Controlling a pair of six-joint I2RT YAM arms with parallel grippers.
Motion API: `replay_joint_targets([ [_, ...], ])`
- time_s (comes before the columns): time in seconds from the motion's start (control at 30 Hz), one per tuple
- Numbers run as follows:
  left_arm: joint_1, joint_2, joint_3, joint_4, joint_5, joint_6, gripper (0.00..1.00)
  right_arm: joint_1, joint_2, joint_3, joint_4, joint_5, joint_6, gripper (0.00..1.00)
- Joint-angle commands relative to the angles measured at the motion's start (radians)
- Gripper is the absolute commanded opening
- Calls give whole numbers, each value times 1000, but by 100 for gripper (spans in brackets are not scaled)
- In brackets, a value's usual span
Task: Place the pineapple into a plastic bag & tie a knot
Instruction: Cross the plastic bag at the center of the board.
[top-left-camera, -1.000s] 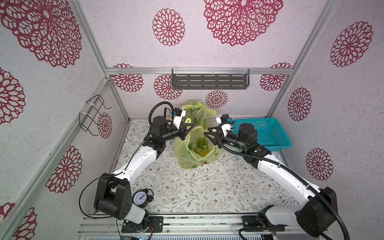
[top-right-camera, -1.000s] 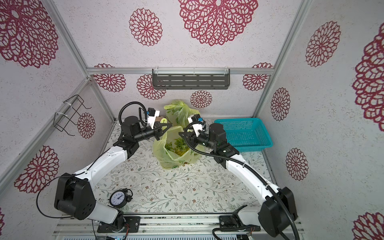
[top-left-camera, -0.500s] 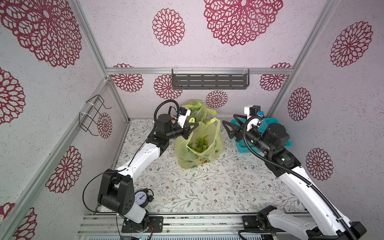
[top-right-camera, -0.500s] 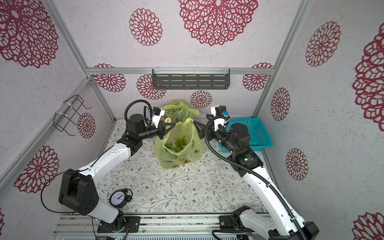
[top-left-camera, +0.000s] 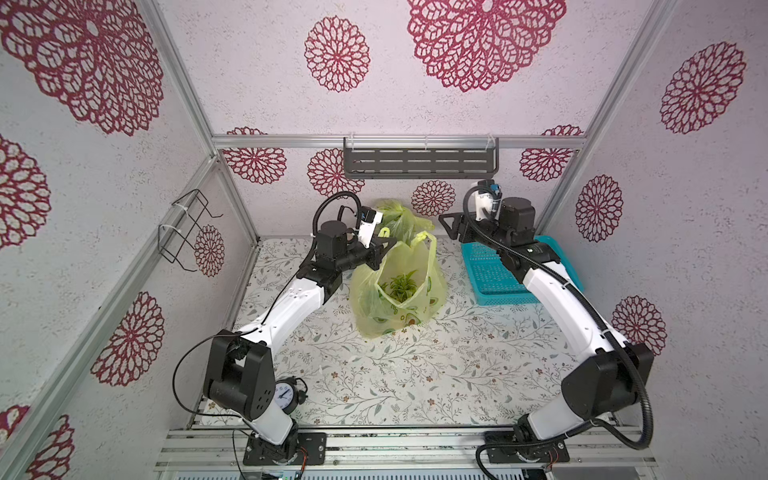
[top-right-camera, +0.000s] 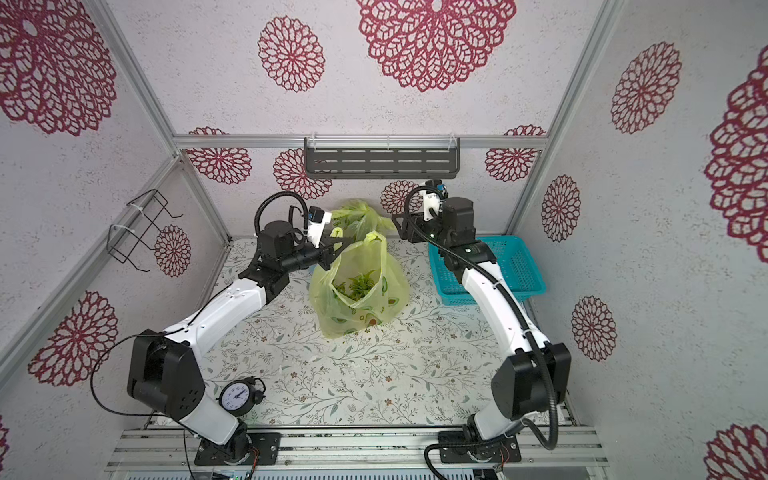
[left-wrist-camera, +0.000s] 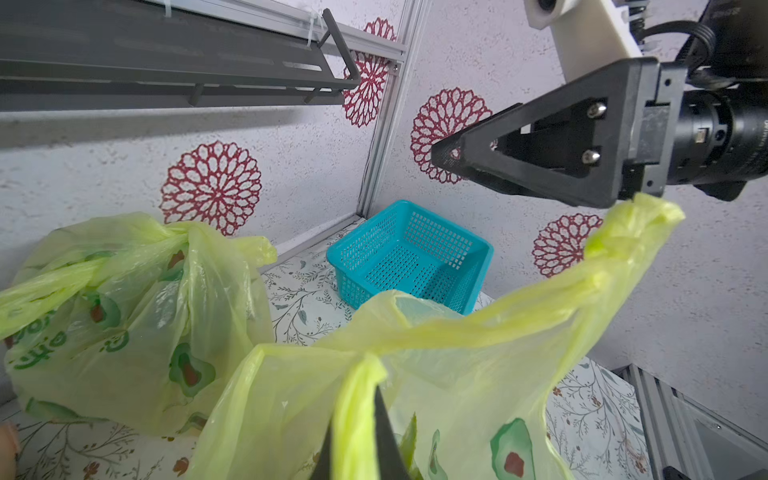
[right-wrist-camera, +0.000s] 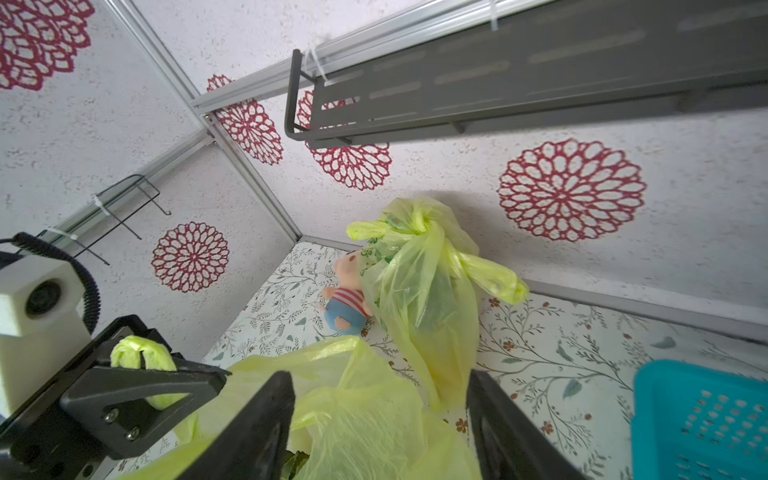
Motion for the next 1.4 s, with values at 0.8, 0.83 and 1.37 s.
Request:
replay_joint_targets([
  [0.8,3,117,157,-78,42,133,0,133,236,242,77,-439,-9,64],
  [0.83,4,119,159,-80,53,134,0,137,238,243,72,-440,-15,64],
  [1.37,3,111,158,-74,170,142,0,149,266,262,52,-506,-46,23],
])
